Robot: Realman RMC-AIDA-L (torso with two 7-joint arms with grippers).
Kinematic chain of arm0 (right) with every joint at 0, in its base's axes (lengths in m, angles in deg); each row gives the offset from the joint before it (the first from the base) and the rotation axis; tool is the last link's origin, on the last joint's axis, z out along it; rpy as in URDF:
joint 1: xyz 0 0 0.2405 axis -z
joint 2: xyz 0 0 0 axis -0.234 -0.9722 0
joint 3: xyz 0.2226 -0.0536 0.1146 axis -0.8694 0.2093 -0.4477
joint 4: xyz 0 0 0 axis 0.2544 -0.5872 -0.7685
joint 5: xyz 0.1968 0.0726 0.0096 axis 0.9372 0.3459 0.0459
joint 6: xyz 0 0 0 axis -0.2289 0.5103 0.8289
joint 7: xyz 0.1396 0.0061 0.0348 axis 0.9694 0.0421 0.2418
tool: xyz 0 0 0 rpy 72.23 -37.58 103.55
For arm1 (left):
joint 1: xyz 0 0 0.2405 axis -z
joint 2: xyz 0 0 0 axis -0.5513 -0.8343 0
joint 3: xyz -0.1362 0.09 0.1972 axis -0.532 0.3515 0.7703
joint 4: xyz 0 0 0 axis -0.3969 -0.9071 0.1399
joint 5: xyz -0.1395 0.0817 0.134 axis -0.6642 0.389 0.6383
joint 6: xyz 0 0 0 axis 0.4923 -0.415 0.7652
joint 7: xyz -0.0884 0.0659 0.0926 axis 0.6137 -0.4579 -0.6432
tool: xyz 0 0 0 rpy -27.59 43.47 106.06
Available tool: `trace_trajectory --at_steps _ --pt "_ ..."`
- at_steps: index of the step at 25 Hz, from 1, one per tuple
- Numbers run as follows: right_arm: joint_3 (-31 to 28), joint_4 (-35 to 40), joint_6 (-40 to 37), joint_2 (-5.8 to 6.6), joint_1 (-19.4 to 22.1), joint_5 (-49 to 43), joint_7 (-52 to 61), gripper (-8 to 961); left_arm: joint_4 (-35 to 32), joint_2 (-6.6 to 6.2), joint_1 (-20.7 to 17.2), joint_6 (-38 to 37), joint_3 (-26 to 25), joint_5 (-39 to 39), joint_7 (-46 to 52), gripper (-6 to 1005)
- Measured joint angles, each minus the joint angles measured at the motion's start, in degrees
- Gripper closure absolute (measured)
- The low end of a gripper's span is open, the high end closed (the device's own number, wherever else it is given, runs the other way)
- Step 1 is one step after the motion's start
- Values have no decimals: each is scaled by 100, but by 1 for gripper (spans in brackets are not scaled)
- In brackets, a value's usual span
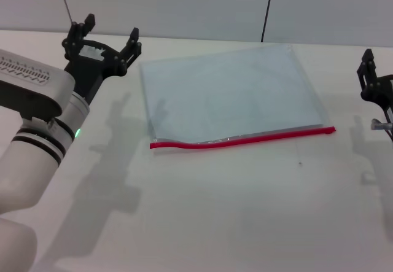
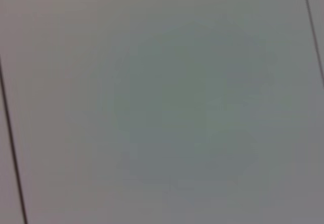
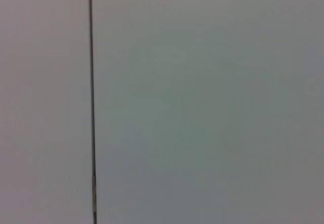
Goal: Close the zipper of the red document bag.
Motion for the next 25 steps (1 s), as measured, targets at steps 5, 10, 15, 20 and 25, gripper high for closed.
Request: trace_trajectory --at_steps 5,10,15,20,25 --pt "156 33 8 -20 -89 39 56 379 64 18 74 33 71 -178 55 122" --pt "243 40 -46 -20 -206 48 58 379 79 5 112 48 144 -297 56 123" --pt "283 46 -46 -8 -227 89 61 379 82 2 117 88 143 -300 33 123" --pt "461 4 -48 5 -333 106 63 379 86 -4 134 129 142 -300 29 123" --pt "487 -9 -48 1 -353 113 64 379 113 -7 157 131 142 -300 28 123"
